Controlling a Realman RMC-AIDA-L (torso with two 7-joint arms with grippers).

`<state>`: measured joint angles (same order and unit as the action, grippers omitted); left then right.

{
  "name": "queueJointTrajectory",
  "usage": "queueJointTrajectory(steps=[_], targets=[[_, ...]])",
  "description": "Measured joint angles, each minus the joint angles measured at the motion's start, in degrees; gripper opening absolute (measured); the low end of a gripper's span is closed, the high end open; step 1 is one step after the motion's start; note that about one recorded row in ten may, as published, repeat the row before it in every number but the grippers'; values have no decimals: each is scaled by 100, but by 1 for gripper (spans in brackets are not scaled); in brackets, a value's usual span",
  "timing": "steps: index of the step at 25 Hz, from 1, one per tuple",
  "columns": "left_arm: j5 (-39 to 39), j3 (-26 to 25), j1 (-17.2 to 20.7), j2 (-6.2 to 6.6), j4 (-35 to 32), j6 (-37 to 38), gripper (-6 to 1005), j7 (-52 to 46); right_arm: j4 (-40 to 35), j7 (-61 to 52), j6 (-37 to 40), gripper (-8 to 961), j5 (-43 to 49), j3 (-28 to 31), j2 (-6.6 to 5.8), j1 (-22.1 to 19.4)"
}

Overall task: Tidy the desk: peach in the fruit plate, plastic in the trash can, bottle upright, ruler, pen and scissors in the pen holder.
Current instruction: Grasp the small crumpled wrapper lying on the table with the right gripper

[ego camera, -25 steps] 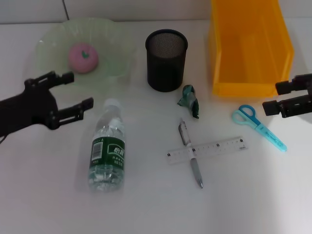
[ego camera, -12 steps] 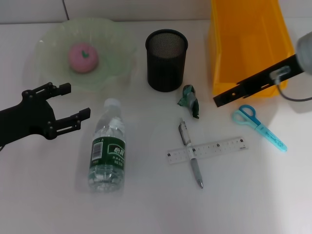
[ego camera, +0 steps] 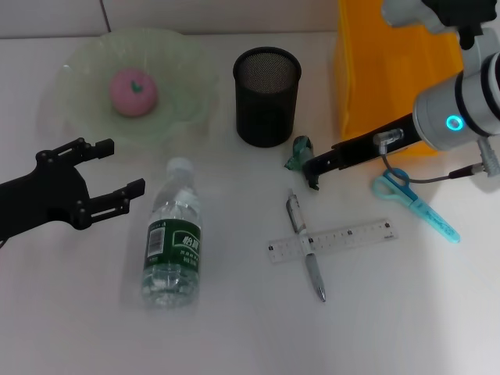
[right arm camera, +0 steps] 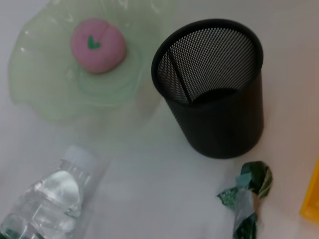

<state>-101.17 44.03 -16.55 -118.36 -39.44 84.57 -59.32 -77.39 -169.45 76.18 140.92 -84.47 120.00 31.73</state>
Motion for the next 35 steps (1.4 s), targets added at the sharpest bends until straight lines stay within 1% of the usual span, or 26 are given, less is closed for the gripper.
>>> queueJointTrajectory(steps=[4, 8, 13, 19, 24, 35], targets=[[0, 0, 15, 5, 0, -3, 799, 21, 326, -3, -376, 833, -161, -64, 0, -72], [0, 0, 17, 14, 0, -8, 799, 62, 414, -3, -515, 832, -191, -98, -1, -74], [0, 0, 10, 15, -2, -8, 799, 75, 686, -3, -741, 831, -223, -102, -3, -35], [1, 0, 16, 15, -2, -10, 799, 78, 1073, 6, -1145, 831, -465, -177, -23, 4], [1, 0, 18, 16, -2, -11, 799, 79, 1356, 48, -1282, 830, -515, -244, -39, 135], [-12, 0, 36, 15, -2, -10, 799, 81, 1638, 103, -1523, 830, -608, -348, -32, 248]])
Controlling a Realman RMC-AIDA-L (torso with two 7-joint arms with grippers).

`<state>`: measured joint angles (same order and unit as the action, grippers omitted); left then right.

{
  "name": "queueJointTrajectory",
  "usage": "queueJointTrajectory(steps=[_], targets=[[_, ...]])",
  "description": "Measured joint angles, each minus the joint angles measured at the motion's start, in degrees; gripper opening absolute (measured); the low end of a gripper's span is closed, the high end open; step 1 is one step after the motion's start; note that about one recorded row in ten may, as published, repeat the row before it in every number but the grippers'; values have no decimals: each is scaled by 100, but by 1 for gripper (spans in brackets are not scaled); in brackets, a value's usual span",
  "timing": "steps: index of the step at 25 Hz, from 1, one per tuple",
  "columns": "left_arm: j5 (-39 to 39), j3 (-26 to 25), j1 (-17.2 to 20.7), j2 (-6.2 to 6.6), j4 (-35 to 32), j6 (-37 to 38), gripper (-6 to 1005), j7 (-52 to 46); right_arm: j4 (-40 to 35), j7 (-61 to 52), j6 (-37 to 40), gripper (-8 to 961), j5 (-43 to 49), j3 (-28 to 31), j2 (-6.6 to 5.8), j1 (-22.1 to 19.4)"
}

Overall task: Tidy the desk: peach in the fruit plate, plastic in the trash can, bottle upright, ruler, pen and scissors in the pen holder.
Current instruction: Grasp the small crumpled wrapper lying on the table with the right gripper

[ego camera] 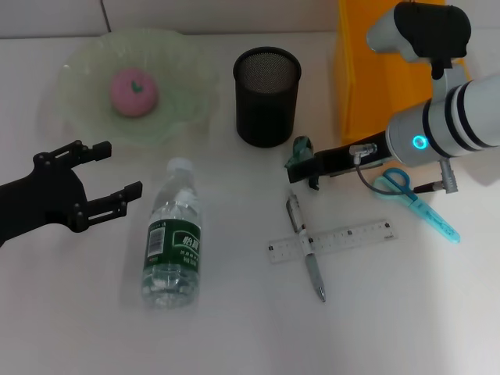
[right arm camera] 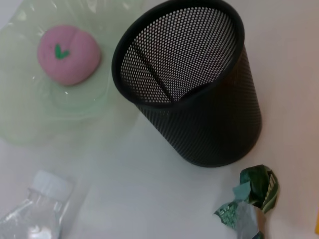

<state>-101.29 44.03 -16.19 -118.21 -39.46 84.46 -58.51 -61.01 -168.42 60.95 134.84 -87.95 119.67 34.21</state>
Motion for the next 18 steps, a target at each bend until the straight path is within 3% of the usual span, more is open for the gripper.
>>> queueJointTrajectory(steps=[3, 8, 14, 18], targets=[[-2, 0, 16, 0, 0, 1, 799, 41, 144, 12, -34, 830, -53, -7, -4, 72], [-5, 0, 23, 0, 0, 9, 799, 61, 253, 37, -134, 704, -86, -1, -6, 118], [-6, 0, 26, 0, 0, 17, 799, 69, 304, 38, -257, 473, -134, -6, 0, 129], [-6, 0, 28, 0, 0, 22, 799, 69, 369, 38, -270, 469, -134, -6, 2, 154]])
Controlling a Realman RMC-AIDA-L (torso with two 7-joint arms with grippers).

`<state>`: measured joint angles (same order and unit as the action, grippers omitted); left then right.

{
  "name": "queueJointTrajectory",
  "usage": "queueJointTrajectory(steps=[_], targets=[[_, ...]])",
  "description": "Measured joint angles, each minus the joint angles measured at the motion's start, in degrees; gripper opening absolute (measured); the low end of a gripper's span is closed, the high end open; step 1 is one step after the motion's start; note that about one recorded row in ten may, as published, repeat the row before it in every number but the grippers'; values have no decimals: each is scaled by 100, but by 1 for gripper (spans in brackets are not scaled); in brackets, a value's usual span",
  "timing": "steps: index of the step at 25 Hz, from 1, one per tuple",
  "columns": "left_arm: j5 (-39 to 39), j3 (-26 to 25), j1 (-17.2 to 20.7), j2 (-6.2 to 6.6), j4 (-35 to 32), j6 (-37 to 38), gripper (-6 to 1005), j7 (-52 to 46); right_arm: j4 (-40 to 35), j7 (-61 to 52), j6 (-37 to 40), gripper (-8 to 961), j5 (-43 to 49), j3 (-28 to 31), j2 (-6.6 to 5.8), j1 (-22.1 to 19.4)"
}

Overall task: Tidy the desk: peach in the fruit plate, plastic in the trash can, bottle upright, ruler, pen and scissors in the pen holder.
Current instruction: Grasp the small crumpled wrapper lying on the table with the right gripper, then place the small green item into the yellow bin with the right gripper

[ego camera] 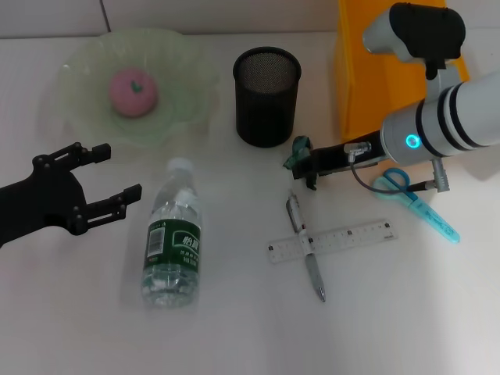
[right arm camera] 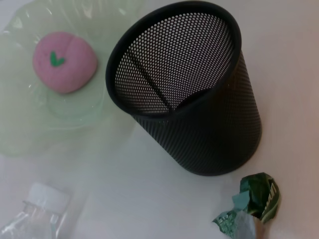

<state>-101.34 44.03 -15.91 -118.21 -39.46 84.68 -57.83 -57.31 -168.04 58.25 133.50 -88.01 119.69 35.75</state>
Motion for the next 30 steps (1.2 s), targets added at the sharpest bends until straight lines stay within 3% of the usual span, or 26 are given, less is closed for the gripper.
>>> queueJointTrajectory(steps=[15, 19, 21, 25, 30], targets=[[-82, 1, -20, -1, 112, 17, 800, 135, 483, 112, -180, 326, -17, -46, -9, 263], [-83, -7, -16, 0, 123, 17, 800, 182, 636, 217, -271, 126, -18, -49, -13, 338], [-82, -30, -14, 0, 129, 48, 800, 189, 638, 245, -274, 113, -17, -50, -13, 337], [-81, -43, -4, 0, 132, 83, 800, 190, 392, 329, -210, 89, -18, -53, 6, 200], [-76, -44, 24, 0, 132, 88, 800, 192, -429, 328, 67, 65, -87, -56, -5, -233]])
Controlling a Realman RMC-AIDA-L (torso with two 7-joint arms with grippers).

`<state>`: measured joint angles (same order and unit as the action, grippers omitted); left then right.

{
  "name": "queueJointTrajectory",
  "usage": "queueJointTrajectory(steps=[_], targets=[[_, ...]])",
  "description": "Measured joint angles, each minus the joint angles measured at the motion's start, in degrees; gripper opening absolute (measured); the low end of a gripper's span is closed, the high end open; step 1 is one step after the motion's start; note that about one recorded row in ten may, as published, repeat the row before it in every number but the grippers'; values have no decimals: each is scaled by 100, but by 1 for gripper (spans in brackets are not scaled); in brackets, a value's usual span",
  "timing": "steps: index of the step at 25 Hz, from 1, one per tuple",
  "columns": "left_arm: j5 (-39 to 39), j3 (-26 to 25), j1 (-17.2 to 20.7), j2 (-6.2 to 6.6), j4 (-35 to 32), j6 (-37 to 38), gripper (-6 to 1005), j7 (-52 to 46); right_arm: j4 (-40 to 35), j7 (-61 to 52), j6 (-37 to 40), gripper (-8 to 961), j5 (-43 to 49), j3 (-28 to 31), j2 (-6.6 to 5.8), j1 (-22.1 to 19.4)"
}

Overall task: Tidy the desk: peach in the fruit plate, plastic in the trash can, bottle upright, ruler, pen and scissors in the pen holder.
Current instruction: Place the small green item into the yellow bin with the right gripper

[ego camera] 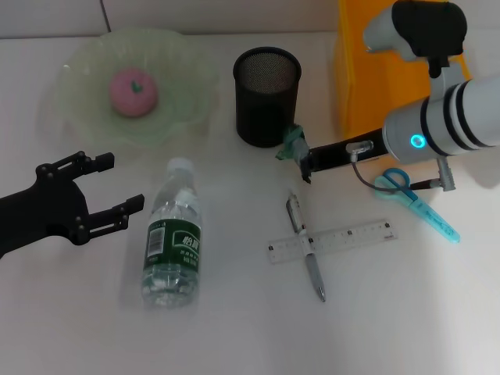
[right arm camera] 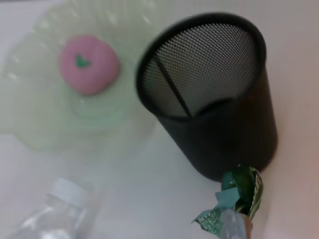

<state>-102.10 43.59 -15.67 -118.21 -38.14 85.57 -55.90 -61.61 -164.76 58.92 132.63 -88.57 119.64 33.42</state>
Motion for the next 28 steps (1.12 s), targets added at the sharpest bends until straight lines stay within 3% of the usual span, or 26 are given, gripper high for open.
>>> queueJointTrajectory(steps=[8, 9, 10, 11, 16, 19, 20, 21, 23, 24, 28], targets=[[25, 1, 11, -1, 0, 7, 800, 1, -1688, -38, 862, 73, -33, 103, -19, -732], [27, 0, 10, 0, 0, 9, 800, 1, -2273, -9, 1219, 74, -100, 371, -17, -963], [31, 1, 5, -1, -1, 13, 800, 1, -2273, -9, 1219, 76, -100, 371, -17, -963], [33, 4, -1, -3, -1, 16, 800, 1, -2747, 43, 1453, 78, -153, 704, -16, -1151], [47, -1, -21, -10, -1, 68, 800, 3, -3409, 103, 1468, 87, -78, 1349, -33, -1486], [62, -8, -19, -17, -1, 85, 800, 7, -3157, 504, 1123, 92, -26, 2158, -39, -1462], [62, -8, -19, -17, -1, 85, 800, 7, -3157, 504, 1123, 94, -26, 2158, -39, -1462], [63, -9, -20, -17, -1, 86, 800, 8, -2768, 700, 937, 96, -23, 2526, -46, -1294], [66, -9, -28, -18, -1, 89, 800, 8, -2522, 821, 881, 100, -26, 2703, -52, -1165], [67, -9, -29, -18, -1, 90, 800, 9, -1980, 1028, 835, 101, -46, 3044, -60, -872], [69, -9, -39, -17, -1, 99, 800, 10, -1336, 1264, 859, 109, -48, 3327, -63, -494]])
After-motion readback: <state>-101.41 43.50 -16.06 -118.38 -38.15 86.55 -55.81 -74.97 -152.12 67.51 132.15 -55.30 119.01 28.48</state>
